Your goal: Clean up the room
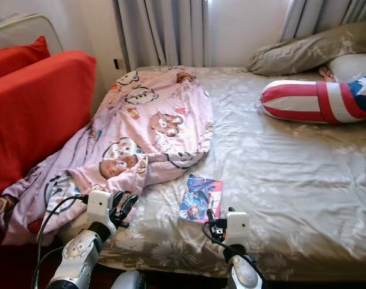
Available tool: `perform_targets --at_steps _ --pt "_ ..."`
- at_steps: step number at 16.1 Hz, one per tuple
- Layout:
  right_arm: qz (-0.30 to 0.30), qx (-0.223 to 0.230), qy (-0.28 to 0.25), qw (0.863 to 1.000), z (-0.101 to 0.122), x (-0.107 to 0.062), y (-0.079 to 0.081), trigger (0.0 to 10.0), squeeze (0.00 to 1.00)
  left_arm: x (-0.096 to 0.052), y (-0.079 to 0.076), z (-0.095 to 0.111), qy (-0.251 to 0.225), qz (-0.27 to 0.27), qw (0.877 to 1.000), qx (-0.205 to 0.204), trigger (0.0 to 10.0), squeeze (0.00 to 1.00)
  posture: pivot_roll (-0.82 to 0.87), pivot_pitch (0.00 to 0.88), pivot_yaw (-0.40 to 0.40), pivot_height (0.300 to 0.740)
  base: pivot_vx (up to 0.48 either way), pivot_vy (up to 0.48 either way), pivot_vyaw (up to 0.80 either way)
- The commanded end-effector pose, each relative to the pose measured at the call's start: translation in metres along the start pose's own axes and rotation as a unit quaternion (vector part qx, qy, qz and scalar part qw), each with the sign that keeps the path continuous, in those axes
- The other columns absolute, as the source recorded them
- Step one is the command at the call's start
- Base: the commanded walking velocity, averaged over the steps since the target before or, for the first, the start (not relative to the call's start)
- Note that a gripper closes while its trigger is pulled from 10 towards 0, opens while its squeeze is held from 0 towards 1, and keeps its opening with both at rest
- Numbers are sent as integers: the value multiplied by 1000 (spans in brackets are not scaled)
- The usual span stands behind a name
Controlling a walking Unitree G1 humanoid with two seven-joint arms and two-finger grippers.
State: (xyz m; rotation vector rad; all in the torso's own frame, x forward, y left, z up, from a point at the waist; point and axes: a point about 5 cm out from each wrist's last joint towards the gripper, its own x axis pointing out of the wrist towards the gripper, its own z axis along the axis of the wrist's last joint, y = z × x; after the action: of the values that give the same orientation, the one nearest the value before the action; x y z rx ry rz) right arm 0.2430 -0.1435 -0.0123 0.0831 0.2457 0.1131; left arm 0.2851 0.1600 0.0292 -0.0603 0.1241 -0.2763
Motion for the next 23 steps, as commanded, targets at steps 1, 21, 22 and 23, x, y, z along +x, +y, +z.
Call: perform_targets --at_steps 1,21,22,23 --pt "8 3 -8 1000 4 3 5 10000 0 1 4 4 -4 2 1000 5 10000 0 3 0 26 655 307 0 0" --pt "-5 -3 -17 1000 13 11 5 10000 0 3 -1 10 -20 -12 1000 4 10000 0 9 0 34 655 154 0 42" --pt "-4 -9 -14 1000 13 12 6 10000 0 3 -2 11 -22 -13 1000 4 10000 0 11 0 34 655 0 0 0" --pt "-5 -10 -11 1000 12 12 6 10000 0 4 -2 11 -23 -14 1000 4 10000 0 14 0 35 655 0 0 0"
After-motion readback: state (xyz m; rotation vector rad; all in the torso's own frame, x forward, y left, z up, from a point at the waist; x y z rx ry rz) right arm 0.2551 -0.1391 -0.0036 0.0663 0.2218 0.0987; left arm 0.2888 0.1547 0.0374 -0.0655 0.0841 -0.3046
